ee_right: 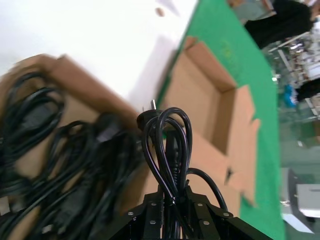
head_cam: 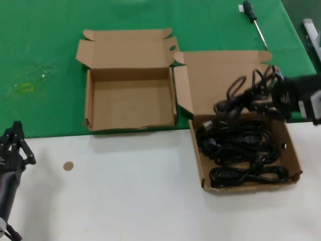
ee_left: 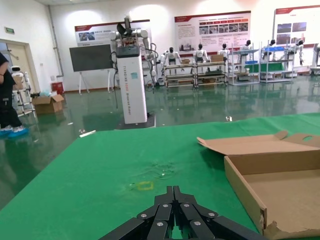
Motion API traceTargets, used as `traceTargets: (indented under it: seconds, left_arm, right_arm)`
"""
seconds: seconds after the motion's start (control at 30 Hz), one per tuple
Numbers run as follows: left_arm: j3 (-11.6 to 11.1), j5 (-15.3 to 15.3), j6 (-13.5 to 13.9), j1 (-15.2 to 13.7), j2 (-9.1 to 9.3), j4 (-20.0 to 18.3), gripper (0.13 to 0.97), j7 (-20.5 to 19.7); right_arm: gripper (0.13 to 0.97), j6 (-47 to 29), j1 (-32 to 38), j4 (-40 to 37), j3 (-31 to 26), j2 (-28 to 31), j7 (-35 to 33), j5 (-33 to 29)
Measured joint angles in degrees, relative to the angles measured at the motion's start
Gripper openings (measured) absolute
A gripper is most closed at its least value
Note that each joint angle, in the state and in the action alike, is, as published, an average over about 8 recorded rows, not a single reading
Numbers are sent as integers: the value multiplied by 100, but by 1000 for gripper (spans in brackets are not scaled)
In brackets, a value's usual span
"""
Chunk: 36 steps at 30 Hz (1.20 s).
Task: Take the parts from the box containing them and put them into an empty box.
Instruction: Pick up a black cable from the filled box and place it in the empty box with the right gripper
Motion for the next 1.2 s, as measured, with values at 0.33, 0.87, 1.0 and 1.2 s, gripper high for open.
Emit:
traceTargets:
  seconds: [0.33, 0.87, 1.0, 1.2]
  left_arm:
    - [0, 0, 0, 0, 0, 0, 152, 0]
    - [0, 0, 0, 0, 0, 0, 152, 0]
    - [0, 0, 0, 0, 0, 0, 152, 0]
    - [0, 0, 0, 0, 0, 0, 152, 0]
  right_arm:
    - [218, 225, 181, 141, -65, -488, 543, 32]
    - [217, 1103, 514, -692, -415, -2006, 310, -174]
    - [217, 1312, 609, -1029, -473, -2360, 95, -211]
    - [217, 1600, 757, -1512, -535, -2820, -196, -265]
